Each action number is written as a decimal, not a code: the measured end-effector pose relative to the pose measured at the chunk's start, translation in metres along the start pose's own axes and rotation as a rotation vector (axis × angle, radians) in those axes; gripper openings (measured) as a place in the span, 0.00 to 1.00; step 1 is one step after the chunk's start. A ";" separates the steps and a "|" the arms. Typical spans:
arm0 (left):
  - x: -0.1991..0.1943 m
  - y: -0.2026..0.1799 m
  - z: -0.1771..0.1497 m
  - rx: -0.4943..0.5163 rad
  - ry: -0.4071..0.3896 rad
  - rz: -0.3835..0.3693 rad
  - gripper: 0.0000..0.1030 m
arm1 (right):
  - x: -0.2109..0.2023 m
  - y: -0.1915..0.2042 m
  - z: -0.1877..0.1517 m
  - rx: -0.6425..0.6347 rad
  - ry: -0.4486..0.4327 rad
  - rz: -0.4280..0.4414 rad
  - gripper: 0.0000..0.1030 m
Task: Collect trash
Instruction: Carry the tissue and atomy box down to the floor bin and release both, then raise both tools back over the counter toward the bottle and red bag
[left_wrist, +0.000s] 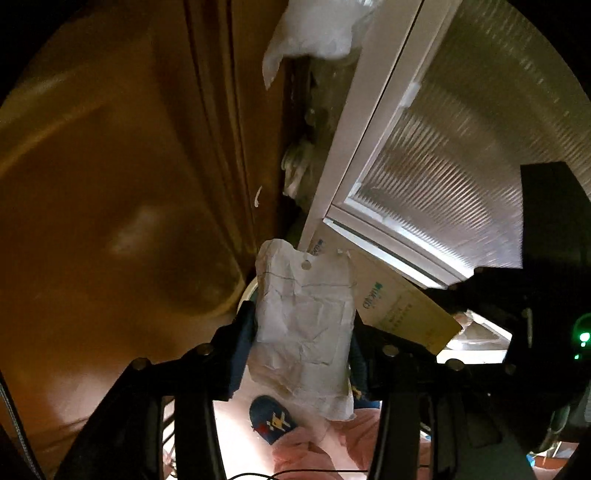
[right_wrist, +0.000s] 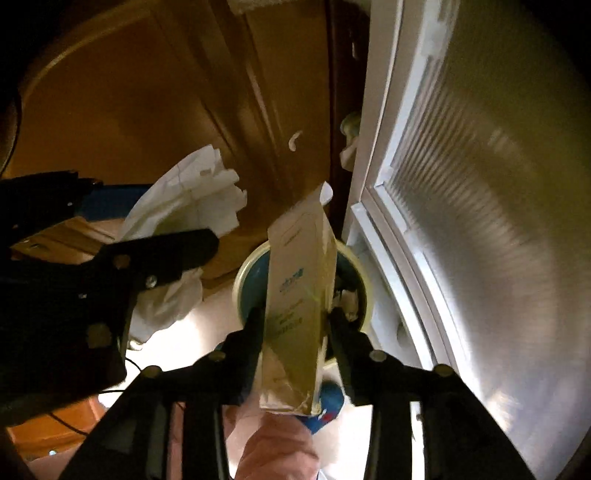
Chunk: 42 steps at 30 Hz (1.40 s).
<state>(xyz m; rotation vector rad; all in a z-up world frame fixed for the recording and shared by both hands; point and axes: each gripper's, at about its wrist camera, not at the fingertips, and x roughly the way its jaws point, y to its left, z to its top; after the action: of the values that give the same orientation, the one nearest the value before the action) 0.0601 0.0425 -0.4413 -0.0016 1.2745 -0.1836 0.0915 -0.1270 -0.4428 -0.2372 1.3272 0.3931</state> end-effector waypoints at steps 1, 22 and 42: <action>0.003 0.000 0.001 0.006 0.005 0.002 0.45 | 0.005 -0.002 0.003 0.001 -0.005 -0.013 0.42; -0.034 -0.005 -0.020 -0.004 -0.006 -0.006 0.75 | -0.061 0.020 -0.040 0.019 -0.115 0.001 0.52; -0.247 -0.047 0.020 -0.051 -0.243 -0.007 0.89 | -0.298 0.017 -0.044 -0.056 -0.328 0.055 0.53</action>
<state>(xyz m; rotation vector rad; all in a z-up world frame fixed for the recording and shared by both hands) 0.0035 0.0279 -0.1963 -0.0699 1.0369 -0.1517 -0.0111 -0.1708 -0.1625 -0.1748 1.0022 0.4939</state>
